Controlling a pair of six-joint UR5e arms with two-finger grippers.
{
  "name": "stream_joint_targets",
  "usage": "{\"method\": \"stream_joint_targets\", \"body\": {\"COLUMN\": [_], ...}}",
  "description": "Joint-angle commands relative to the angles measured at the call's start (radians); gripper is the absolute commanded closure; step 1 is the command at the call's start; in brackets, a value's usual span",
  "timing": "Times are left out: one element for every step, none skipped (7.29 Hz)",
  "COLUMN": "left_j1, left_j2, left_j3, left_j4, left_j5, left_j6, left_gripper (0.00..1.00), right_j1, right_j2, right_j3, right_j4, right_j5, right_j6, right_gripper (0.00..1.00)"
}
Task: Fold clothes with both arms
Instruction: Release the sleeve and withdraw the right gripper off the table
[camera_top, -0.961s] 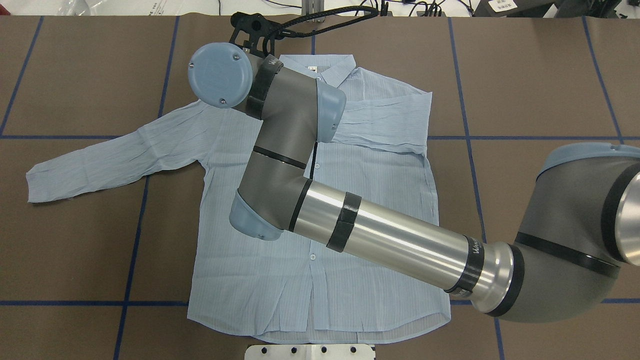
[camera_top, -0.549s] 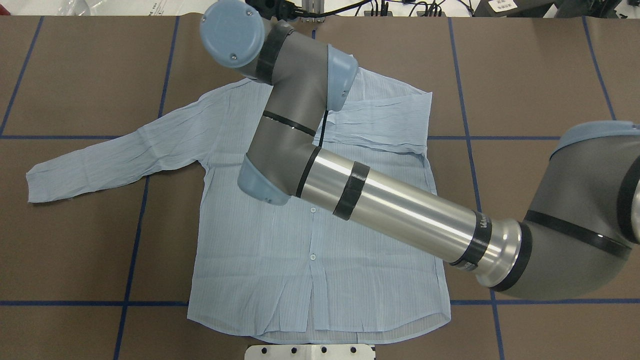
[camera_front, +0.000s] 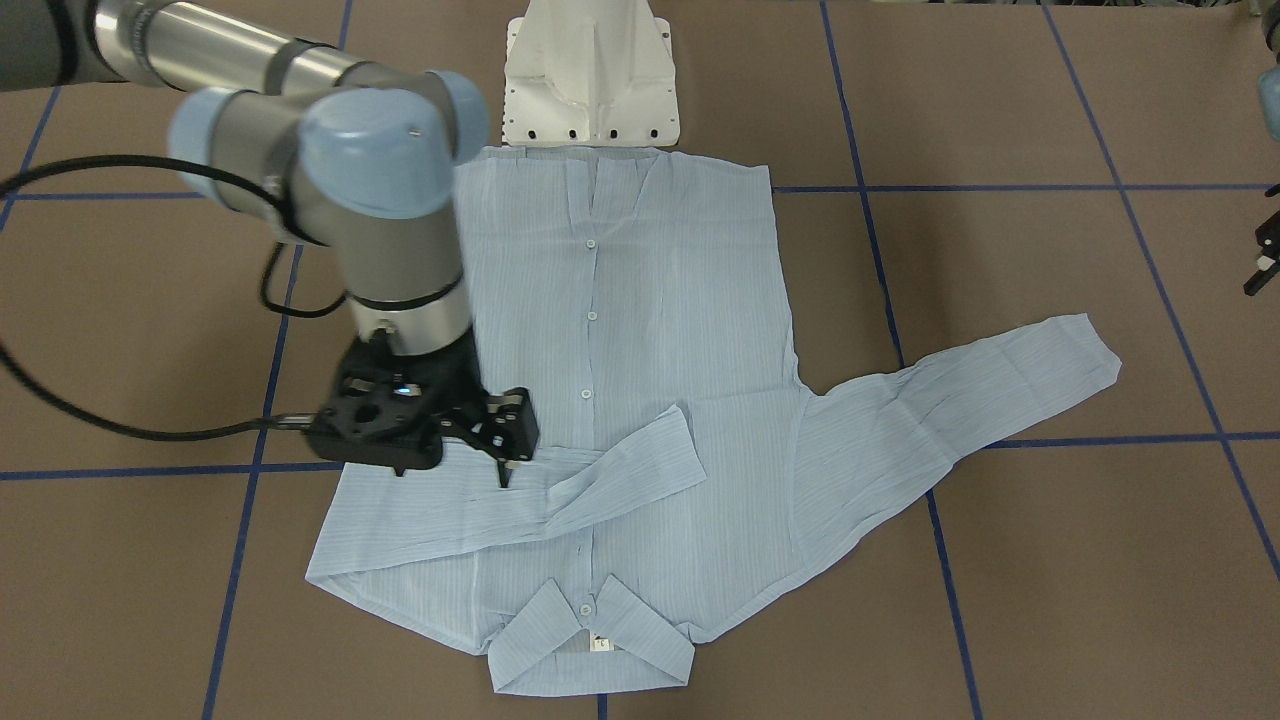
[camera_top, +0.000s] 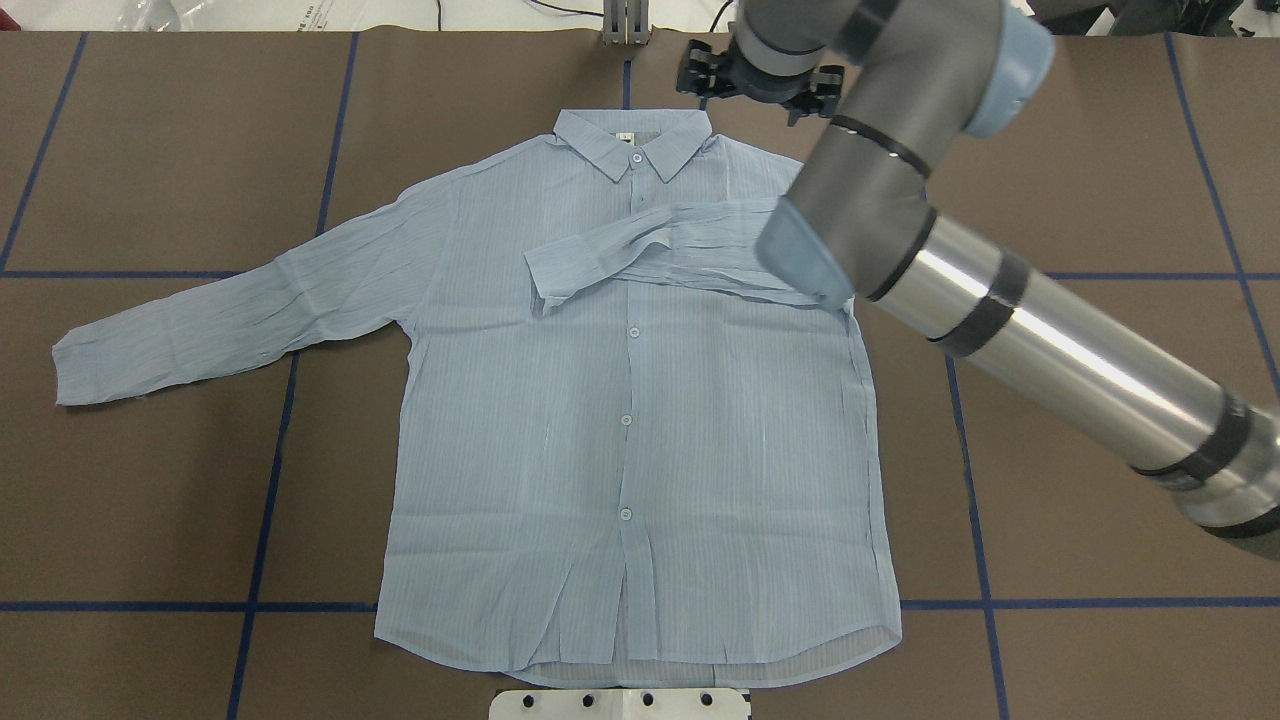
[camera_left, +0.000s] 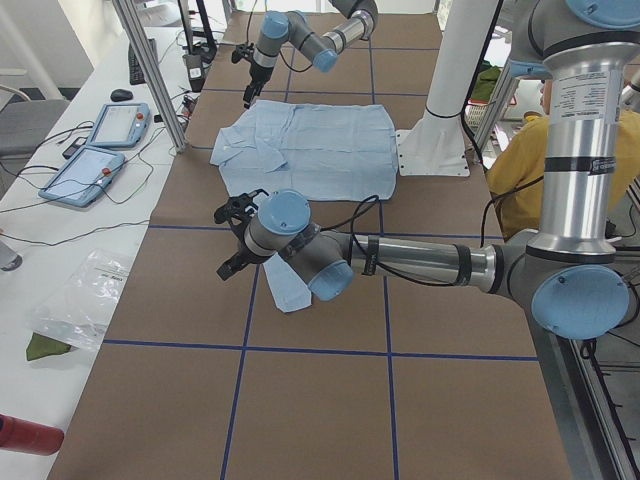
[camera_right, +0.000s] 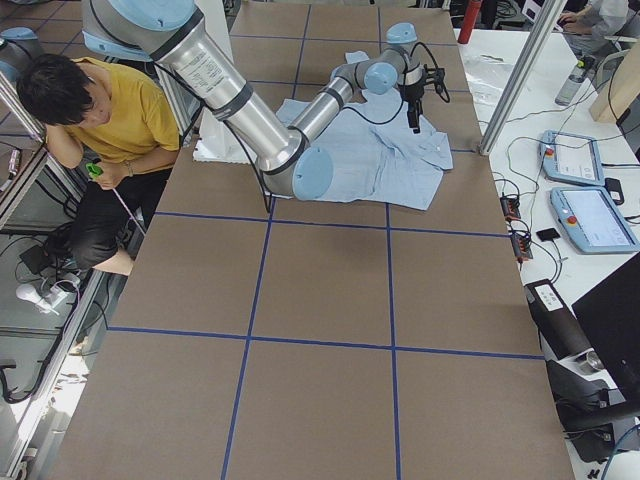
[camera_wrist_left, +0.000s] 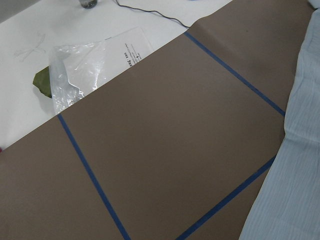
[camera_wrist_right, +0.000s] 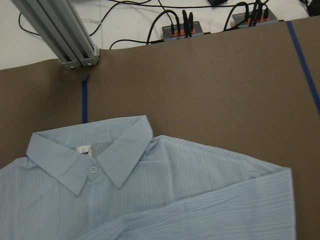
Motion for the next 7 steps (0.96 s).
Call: {"method": "stream_joint_targets", "body": {"left_j1": [0.132,0.202,0.242,0.281,0.328,0.403,0.465], "left_j2": [0.073,0.081,0.102,0.122,0.132,0.145,0.145], "left_j3": [0.088,0.145,0.176,0.176,0.178,0.178,0.178], "left_j4": [-0.303,-0.42,-0.5,-0.53,-0.533,-0.535,-0.535], "left_j5": [0.14,0.194,0.243,0.256,0.312,0.404,0.47], "left_j6": [-0.258,-0.375,-0.431,-0.53,-0.596,-0.676,-0.742], "left_gripper": [0.0,0.0,0.0,0.0,0.0,0.04,0.08], "right_j1": [0.187,0.268,0.346,0.406,0.433,0.435,0.435], "right_j2": [-0.275,-0.387,-0.484,-0.568,-0.61,-0.626,-0.628], "right_j3": [0.204,0.232,0.235,0.235,0.238,0.24,0.241], "right_j4": [0.012,0.035,0.087,0.15,0.178,0.181,0.183], "right_j5": [0.219,0.296,0.365,0.42,0.436,0.433,0.433], "right_j6": [-0.321,-0.474,-0.584,-0.653,-0.664,-0.666,-0.666], "right_gripper": [0.0,0.0,0.0,0.0,0.0,0.0,0.0]}}
